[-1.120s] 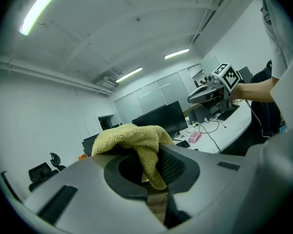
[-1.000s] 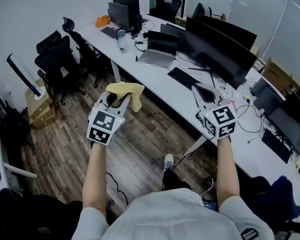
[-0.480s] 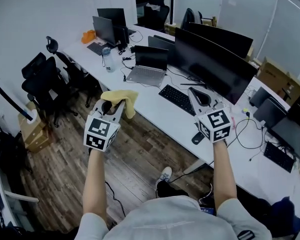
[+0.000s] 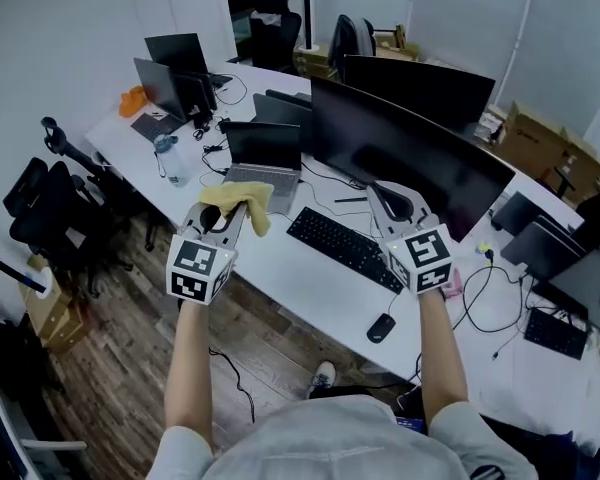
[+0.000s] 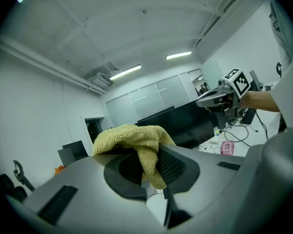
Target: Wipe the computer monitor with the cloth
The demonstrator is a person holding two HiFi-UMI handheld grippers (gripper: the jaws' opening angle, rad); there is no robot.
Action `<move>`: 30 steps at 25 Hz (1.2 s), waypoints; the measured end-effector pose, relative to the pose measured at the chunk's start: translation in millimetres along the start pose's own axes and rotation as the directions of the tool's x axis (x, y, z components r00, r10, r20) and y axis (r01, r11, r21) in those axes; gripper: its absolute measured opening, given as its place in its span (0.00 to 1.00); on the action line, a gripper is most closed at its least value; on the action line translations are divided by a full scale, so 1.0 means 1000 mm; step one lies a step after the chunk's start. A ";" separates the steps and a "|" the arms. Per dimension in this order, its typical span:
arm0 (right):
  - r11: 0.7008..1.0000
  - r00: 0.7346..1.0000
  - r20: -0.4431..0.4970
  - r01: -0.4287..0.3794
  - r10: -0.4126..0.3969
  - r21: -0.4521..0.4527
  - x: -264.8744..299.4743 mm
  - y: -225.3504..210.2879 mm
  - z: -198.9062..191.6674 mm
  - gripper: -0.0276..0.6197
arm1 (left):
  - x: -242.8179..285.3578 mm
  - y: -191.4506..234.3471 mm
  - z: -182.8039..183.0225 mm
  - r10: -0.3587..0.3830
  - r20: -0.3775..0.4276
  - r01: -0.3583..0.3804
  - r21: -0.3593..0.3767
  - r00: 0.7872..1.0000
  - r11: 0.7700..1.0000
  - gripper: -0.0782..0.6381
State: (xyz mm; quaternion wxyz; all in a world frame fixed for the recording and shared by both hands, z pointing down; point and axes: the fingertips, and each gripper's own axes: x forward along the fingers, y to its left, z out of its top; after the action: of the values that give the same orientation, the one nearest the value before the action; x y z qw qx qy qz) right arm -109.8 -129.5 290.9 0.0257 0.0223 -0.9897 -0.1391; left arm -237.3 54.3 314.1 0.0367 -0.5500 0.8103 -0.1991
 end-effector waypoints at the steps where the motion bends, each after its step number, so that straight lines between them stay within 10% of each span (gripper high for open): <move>1: 1.000 1.000 -0.004 0.002 -0.002 0.004 0.007 -0.010 -0.004 0.09 | 0.015 0.002 0.002 -0.013 -0.001 0.013 0.003 1.000 1.000 0.19; 16: 0.997 0.996 -0.056 0.078 -0.076 0.029 0.046 -0.086 -0.032 0.08 | 0.153 0.014 0.008 -0.136 0.040 0.136 0.004 0.990 0.991 0.19; 23: 0.965 0.965 -0.113 0.222 -0.238 -0.141 0.074 -0.095 -0.048 0.08 | 0.207 0.043 -0.005 -0.223 0.081 0.223 0.010 0.971 0.975 0.19; 30: 0.931 0.923 -0.126 0.362 -0.364 -0.034 0.114 -0.111 -0.053 0.08 | 0.278 0.085 -0.018 -0.343 0.123 0.341 0.037 0.931 0.939 0.19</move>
State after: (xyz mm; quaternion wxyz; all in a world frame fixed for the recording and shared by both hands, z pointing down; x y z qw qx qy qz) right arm -216.3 -256.5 315.7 0.0643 0.2141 -0.9639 -0.1448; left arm -426.3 -165.3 343.9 0.0570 -0.6938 0.6968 -0.1730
